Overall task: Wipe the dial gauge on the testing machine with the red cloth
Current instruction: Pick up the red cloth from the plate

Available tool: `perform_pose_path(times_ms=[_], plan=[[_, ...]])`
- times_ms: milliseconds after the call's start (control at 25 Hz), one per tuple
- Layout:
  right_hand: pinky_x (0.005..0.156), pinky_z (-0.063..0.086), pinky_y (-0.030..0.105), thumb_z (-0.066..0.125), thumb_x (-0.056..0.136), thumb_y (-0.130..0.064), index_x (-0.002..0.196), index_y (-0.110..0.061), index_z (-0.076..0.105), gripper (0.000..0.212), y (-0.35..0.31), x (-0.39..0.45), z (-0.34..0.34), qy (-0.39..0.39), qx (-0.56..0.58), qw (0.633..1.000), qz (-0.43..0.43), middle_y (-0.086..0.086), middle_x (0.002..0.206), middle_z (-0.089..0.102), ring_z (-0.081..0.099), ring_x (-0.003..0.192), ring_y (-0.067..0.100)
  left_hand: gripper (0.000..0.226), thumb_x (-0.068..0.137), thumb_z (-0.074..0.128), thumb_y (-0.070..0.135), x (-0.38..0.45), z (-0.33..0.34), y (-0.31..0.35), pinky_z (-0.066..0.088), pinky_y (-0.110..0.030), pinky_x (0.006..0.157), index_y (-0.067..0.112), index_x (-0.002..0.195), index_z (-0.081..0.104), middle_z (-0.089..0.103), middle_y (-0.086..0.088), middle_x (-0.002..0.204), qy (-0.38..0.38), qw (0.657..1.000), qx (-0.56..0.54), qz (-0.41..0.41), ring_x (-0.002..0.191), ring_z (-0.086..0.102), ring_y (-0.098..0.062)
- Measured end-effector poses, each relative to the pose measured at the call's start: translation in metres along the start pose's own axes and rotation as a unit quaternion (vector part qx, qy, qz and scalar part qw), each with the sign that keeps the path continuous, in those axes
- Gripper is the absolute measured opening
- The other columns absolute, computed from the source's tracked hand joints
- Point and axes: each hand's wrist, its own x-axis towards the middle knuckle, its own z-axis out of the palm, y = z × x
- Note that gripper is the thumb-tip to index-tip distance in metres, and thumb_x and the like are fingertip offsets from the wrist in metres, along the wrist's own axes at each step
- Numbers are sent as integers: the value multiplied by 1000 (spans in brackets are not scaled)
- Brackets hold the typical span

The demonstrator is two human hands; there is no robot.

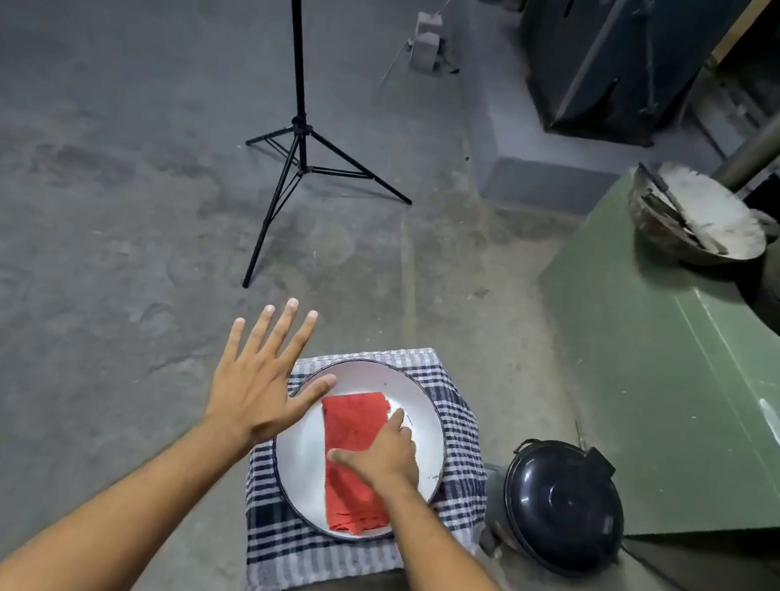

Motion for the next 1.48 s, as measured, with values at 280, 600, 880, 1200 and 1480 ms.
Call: perform_pose_path(times_ms=[280, 600, 880, 1200, 1480], plan=[[94, 57, 34, 98, 69, -28, 132, -8, 56, 79, -7, 14, 23, -19, 124, 990, 58, 10, 128, 70, 68, 119, 30, 100, 86, 2, 90, 5, 2, -12, -5, -50, 136, 37, 171, -5, -13, 7, 180, -9, 999, 5, -33, 169, -4, -20], [112, 53, 56, 84, 70, -3, 120, 2, 71, 52, -27, -17, -70, -158, 688, 707, 49, 24, 113, 78, 76, 96, 35, 101, 90, 5, 83, 27, -65, 7, 3, -52, 136, 26, 174, 9, 4, 1, 182, 29, 993, -37, -108, 169, 7, -24], [124, 33, 63, 95, 65, -60, 160, -30, 47, 110, -12, -69, -152, -195, 815, 493, -233, 15, 163, 51, 45, 152, 38, 104, 89, 8, 83, 46, -149, 51, 6, -50, 136, 22, 171, 27, 19, -2, 180, 87, 992, -33, -90, 168, 14, -23], [112, 52, 54, 94, 78, -43, 163, -26, 42, 101, 8, -110, -191, -132, 834, 476, -245, 11, 163, 51, 53, 147, 29, 102, 88, 7, 83, 47, -190, 126, 8, -50, 134, 25, 159, 51, 33, -4, 176, 93, 995, -20, -25, 166, 21, -24], [115, 48, 61, 100, 69, -40, 155, -31, 53, 99, 94, -158, -259, -26, 845, 469, -255, 12, 161, 53, 52, 147, 39, 99, 90, 11, 83, 54, -223, 232, 12, -52, 134, 23, 152, 60, 41, -8, 171, 104, 993, -26, 59, 164, 28, -28]])
